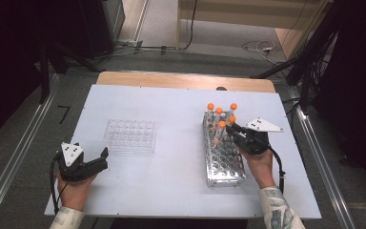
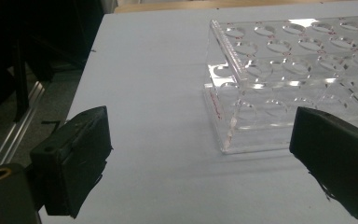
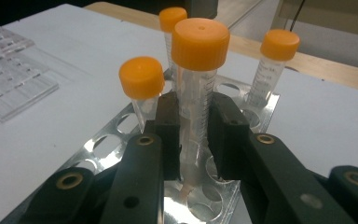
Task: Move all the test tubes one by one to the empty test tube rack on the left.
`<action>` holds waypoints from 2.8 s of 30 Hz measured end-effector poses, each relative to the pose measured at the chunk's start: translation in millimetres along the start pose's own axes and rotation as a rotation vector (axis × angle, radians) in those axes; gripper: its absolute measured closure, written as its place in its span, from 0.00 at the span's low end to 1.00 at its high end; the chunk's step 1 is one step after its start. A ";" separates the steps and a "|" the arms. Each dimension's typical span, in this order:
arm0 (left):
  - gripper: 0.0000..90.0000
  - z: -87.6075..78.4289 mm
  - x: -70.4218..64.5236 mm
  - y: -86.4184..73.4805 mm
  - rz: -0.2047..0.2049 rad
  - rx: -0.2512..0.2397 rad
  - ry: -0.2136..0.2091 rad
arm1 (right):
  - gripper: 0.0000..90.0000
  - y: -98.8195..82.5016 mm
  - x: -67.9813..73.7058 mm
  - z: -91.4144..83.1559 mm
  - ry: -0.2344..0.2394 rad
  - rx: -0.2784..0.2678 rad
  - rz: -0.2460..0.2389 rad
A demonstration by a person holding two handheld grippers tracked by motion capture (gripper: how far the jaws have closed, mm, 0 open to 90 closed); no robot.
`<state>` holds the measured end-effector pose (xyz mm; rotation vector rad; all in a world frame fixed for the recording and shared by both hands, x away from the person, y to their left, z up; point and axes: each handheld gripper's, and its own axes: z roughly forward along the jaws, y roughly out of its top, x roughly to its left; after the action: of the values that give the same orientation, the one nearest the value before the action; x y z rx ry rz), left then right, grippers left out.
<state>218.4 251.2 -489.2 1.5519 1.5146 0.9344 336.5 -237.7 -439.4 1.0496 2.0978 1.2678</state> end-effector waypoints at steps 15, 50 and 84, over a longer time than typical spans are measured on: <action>0.07 -2.1 -0.7 0.6 -0.005 -0.013 -0.001 | 0.81 22.0 8.4 -32.1 0.004 -0.111 -0.020; 0.07 -24.3 -35.6 11.0 -0.002 -0.040 -0.189 | 0.81 16.3 124.7 -22.4 0.299 -0.027 -0.159; 0.54 -48.9 -129.0 32.3 0.183 -0.076 -0.563 | 0.81 -5.8 189.2 23.4 0.392 0.094 -0.246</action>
<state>185.3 123.4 -437.8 1.7322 0.9433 0.5699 238.2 -75.2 -456.5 0.5850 2.5063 1.3427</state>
